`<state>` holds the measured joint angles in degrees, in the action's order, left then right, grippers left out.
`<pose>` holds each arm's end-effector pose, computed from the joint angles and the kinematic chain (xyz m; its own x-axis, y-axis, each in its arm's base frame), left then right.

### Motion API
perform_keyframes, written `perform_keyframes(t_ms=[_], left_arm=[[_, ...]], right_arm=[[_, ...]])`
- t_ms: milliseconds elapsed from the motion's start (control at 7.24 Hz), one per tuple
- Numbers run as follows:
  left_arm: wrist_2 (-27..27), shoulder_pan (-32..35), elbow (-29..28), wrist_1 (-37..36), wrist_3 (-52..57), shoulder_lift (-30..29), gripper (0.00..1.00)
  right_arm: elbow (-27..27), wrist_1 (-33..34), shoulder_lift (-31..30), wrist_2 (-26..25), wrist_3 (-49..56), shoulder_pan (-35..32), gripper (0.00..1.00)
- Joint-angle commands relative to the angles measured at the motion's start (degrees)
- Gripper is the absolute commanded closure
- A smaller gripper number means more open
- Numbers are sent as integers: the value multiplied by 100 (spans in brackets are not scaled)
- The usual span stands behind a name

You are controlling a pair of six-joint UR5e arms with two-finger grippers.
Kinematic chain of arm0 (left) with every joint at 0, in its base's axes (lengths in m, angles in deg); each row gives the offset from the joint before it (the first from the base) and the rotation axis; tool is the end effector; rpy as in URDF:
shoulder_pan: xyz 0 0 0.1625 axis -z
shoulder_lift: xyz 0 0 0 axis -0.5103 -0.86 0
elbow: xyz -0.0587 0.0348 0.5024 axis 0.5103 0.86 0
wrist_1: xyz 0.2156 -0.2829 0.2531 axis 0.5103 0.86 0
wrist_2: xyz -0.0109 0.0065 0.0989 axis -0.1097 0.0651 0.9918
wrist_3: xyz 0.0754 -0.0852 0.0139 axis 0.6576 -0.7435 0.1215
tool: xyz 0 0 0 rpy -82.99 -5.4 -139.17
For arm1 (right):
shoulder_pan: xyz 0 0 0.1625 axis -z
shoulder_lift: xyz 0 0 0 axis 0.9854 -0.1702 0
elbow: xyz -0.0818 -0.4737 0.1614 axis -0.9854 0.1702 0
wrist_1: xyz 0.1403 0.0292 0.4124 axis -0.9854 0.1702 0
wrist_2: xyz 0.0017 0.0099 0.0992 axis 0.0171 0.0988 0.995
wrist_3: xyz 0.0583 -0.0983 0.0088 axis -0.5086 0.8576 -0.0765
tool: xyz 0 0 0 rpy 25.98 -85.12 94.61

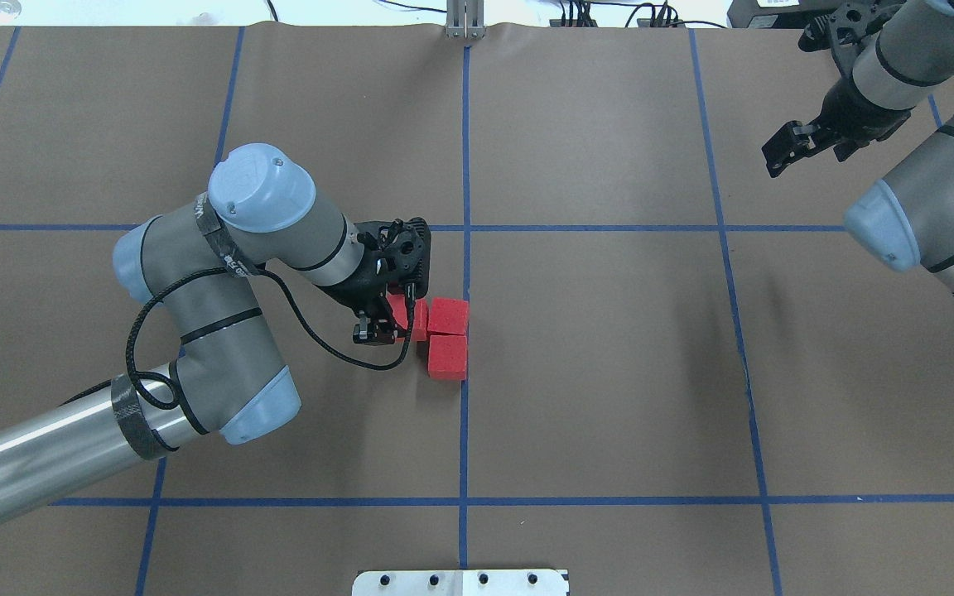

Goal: Form red blocks into L shape at center
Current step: 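Lower the red cube beside the farther center cube with the left gripper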

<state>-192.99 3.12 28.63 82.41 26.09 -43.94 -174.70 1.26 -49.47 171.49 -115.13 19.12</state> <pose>0.6035 -0.4941 0.3013 -0.0263 0.9996 0.0078 -0.4599 -0.0190 0.8878 -0.2703 -0.6400 0.4766 0.7482 -0.2151 0.6276 0.1003 0.9718 0.2135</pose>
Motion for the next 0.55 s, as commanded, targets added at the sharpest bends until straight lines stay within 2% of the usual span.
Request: perform_keyframes(t_ms=[0, 414], left_arm=[[97, -32, -9, -1, -13, -1, 100], [140, -67, -27, -1, -13, -9, 100]], right_arm=[[0, 0, 0, 0, 0, 0, 1], [9, 0, 0, -9, -9, 0, 1]])
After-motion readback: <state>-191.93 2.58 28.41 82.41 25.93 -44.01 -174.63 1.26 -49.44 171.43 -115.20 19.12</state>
